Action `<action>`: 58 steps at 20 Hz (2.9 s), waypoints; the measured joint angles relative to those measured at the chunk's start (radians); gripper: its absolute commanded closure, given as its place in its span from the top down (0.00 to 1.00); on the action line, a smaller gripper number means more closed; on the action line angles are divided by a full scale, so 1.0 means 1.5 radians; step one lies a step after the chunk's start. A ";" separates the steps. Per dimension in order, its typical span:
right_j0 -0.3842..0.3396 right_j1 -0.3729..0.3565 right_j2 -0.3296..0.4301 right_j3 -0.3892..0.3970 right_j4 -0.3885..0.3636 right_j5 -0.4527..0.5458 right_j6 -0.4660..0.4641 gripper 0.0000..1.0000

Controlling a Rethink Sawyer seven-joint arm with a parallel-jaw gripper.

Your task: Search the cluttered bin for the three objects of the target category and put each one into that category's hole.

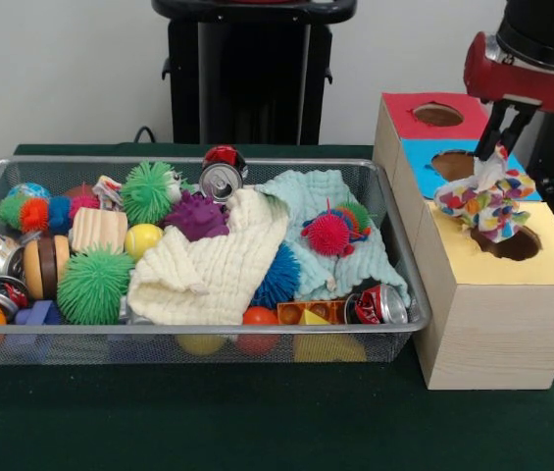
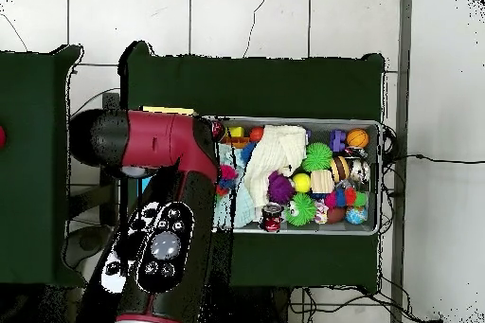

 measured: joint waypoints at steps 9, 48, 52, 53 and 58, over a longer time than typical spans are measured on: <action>-0.001 0.026 0.000 -0.006 0.012 -0.021 0.000 0.00; -0.039 0.114 0.034 -0.127 0.106 -0.095 0.000 0.00; -0.050 0.135 0.040 -0.160 0.117 -0.053 0.000 0.00; -0.051 0.137 0.040 -0.165 0.117 -0.044 0.000 0.00; -0.058 0.158 0.040 -0.206 0.118 0.033 0.000 0.00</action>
